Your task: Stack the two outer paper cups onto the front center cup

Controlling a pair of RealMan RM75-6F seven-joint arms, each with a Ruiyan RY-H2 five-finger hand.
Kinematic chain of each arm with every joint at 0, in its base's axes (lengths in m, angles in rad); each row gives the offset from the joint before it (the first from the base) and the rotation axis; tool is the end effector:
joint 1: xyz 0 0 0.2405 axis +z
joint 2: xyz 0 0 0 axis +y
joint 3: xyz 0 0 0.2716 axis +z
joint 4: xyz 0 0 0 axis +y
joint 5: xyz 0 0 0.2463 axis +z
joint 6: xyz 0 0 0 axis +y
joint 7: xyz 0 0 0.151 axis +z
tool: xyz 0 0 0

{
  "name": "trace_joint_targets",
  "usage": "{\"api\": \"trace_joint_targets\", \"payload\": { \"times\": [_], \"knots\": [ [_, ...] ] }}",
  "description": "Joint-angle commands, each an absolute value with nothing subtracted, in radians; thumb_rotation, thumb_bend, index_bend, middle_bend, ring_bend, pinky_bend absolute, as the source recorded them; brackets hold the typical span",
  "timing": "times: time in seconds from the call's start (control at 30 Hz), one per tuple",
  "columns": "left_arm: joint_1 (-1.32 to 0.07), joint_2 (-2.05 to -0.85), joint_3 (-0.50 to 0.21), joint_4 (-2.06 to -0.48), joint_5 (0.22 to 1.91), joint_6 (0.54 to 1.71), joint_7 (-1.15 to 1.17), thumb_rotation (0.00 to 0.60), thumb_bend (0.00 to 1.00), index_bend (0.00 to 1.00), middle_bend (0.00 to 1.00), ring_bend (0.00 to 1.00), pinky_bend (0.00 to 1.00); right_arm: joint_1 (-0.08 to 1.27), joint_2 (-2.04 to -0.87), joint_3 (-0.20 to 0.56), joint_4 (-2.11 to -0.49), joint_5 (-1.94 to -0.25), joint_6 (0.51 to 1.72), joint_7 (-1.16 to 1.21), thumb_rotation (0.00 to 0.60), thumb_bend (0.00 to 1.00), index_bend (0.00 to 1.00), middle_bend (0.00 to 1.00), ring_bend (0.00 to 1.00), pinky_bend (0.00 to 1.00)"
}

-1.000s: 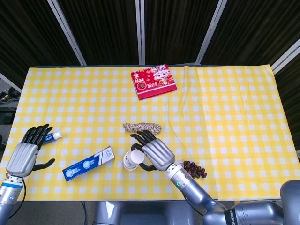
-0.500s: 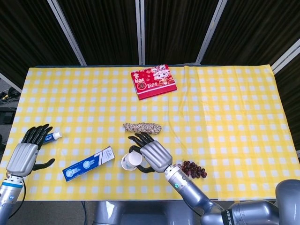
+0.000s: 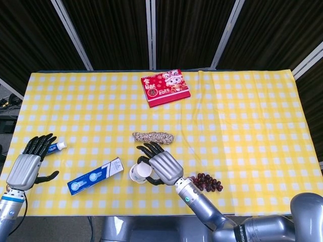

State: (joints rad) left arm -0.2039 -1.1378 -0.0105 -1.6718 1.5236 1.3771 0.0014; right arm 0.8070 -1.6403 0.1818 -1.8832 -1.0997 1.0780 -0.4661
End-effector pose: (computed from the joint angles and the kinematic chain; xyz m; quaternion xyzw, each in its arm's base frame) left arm -0.3046 0.2171 0.0978 -0.6418 -0.4085 -0.4015 0.5099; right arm -0.0194 -0.2727 -0.0691 0.7438 -0.4066 0.4672 0.2514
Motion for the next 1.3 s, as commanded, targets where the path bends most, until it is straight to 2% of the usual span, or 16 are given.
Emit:
{"api": "trace_joint_targets", "payload": {
  "times": [0.03,0.13,0.43,0.73,0.87,1.03,1.3],
  "knots": [
    [-0.204,-1.137,-0.01,-1.672,1.523,1.375,0.001,0.6,0.19,0.02,0.0,0.0,0.0,0.808,-1.643,0.182,-1.883,-1.099,1.081,-0.472,0.6,0.18,0.3,0.04,0.0,0.01],
    [-0.205,-1.134,-0.007,-1.673,1.523,1.369,0.004,0.6,0.19,0.02,0.0,0.0,0.0,0.811,-1.648,0.182,-1.883,-1.098,1.086,-0.49,0.6,0.16,0.26,0.03,0.0,0.01],
    [-0.203,-1.129,-0.011,-1.673,1.524,1.374,-0.004,0.6,0.19,0.02,0.0,0.0,0.0,0.8,-1.631,0.181,-1.903,-1.1,1.108,-0.502,0.6,0.15,0.23,0.03,0.0,0.01],
    [-0.199,-1.131,-0.021,-1.665,1.502,1.378,0.001,0.6,0.19,0.02,0.0,0.0,0.0,0.726,-1.499,0.152,-1.939,-1.163,1.189,-0.491,0.6,0.15,0.21,0.0,0.0,0.0],
    [-0.198,-1.14,-0.026,-1.656,1.48,1.369,0.015,0.6,0.19,0.0,0.0,0.0,0.0,0.621,-1.369,0.093,-1.924,-1.242,1.265,-0.377,0.6,0.14,0.18,0.0,0.0,0.0],
    [-0.197,-1.155,-0.023,-1.644,1.473,1.363,0.04,0.6,0.18,0.0,0.0,0.0,0.0,0.504,-1.268,0.011,-1.836,-1.321,1.336,-0.218,0.6,0.12,0.1,0.0,0.0,0.0],
    [-0.179,-1.18,-0.015,-1.622,1.47,1.383,0.067,0.6,0.18,0.0,0.0,0.0,0.0,0.349,-1.211,-0.066,-1.641,-1.384,1.458,-0.046,0.6,0.11,0.01,0.0,0.0,0.0]
  ]
}}
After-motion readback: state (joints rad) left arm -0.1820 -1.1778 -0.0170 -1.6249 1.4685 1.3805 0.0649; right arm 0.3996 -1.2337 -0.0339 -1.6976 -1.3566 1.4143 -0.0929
